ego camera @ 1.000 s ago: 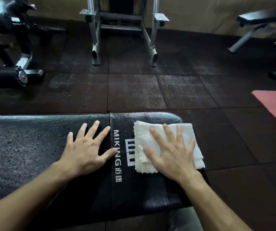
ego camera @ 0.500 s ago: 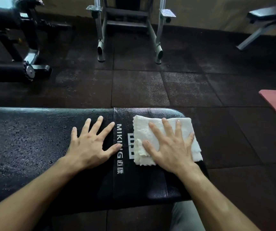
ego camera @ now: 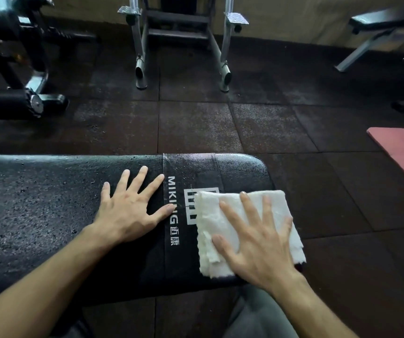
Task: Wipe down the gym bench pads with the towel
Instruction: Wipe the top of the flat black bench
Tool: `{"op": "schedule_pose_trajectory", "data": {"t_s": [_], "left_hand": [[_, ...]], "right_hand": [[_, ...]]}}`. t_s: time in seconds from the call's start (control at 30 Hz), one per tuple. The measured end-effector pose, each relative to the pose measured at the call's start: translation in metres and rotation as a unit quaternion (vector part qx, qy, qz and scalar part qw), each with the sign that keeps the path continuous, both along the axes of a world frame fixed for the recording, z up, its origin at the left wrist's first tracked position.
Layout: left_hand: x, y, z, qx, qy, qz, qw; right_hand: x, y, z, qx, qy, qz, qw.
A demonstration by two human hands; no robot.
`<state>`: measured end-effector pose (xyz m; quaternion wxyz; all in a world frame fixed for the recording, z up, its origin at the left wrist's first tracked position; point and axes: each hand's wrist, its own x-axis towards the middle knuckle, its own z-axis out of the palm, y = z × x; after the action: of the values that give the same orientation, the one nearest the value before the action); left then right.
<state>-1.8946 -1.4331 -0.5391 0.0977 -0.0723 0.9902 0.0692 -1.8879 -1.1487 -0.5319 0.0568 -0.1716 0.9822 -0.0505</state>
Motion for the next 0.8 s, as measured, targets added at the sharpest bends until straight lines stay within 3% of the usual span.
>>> {"op": "schedule_pose_trajectory", "data": {"t_s": [0.13,0.33,0.53,0.7,0.8], "left_hand": [[0.0,0.001,-0.003,-0.004,0.003,-0.001,1.0],[-0.003,0.001,-0.002,0.001,-0.003,0.004,1.0],[0.002,-0.001,0.003,0.003,-0.01,-0.003,1.0],[-0.006,-0.001,0.008,0.012,-0.029,0.004,0.999],[-0.001,0.0,0.006,0.008,-0.017,-0.002,1.0]], "right_hand": [[0.028,0.012,-0.002,0.003,0.005,-0.014,1.0],[-0.027,-0.014,0.004,-0.004,-0.019,-0.041,0.999],[0.022,0.003,-0.001,0.013,0.007,-0.033,0.999],[-0.011,-0.006,0.006,0.002,-0.019,-0.051,0.998],[0.009,-0.004,0.002,-0.015,0.0,-0.052,0.999]]}}
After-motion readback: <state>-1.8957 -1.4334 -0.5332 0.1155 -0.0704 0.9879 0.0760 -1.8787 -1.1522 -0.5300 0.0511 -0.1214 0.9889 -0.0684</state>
